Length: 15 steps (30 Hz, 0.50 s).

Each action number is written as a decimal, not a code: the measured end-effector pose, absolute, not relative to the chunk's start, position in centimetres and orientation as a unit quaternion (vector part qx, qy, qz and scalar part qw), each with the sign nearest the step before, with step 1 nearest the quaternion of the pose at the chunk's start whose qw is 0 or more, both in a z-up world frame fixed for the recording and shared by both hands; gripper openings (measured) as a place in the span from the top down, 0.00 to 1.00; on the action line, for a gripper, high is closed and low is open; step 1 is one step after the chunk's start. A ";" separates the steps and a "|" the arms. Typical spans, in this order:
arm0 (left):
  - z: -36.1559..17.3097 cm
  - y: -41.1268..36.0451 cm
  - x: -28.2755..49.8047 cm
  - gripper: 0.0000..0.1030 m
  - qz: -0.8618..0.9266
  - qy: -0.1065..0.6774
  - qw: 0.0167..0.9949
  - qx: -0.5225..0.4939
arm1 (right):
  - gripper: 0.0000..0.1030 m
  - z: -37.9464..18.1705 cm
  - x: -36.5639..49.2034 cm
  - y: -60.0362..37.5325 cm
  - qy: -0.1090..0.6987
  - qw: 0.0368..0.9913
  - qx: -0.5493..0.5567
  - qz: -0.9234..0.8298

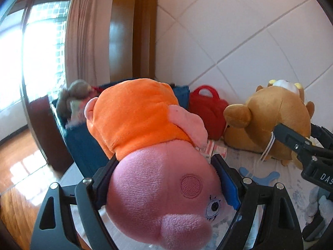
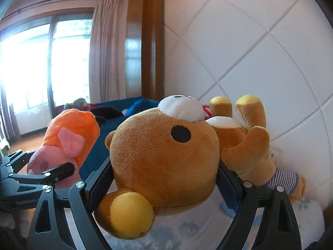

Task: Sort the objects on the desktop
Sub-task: 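Lift the pig and bear over the blue crate and open both tools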

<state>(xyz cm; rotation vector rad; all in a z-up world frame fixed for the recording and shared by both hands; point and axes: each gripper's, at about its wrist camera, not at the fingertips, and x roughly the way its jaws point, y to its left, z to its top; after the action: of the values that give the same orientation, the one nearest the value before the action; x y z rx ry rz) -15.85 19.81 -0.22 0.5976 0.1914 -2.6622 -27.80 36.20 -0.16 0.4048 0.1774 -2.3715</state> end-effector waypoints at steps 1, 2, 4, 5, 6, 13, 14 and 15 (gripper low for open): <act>0.2 18.9 -15.5 0.17 -0.956 0.064 0.194 0.208 | 0.12 0.2 -27.1 35.3 0.068 0.350 0.152 -0.922; 0.7 18.0 -15.1 0.17 -0.959 0.059 0.187 0.203 | 0.12 0.6 -26.4 34.5 0.067 0.343 0.147 -0.925; 1.6 16.2 -14.5 0.17 -0.965 0.048 0.175 0.192 | 0.12 1.2 -25.1 32.6 0.062 0.328 0.139 -0.932; 2.0 15.0 -14.3 0.17 -0.966 0.041 0.173 0.186 | 0.12 1.6 -24.6 31.5 0.059 0.323 0.134 -0.935; 2.3 14.1 -14.2 0.17 -0.967 0.040 0.173 0.182 | 0.12 1.9 -24.3 30.7 0.058 0.320 0.130 -0.937; 4.1 7.3 -15.1 0.17 -0.968 0.038 0.195 0.156 | 0.12 3.4 -23.5 24.8 0.057 0.331 0.109 -0.936; 4.3 6.5 -15.3 0.17 -0.967 0.037 0.199 0.153 | 0.12 3.5 -23.6 24.0 0.057 0.337 0.106 -0.934; 4.6 5.5 -15.6 0.17 -0.967 0.036 0.203 0.150 | 0.12 3.6 -23.7 23.2 0.056 0.340 0.102 -0.933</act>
<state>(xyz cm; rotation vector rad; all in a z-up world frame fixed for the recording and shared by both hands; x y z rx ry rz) -15.55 5.53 4.55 0.4194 0.1006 -2.6995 -23.71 23.19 3.56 0.2657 0.1456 -2.4287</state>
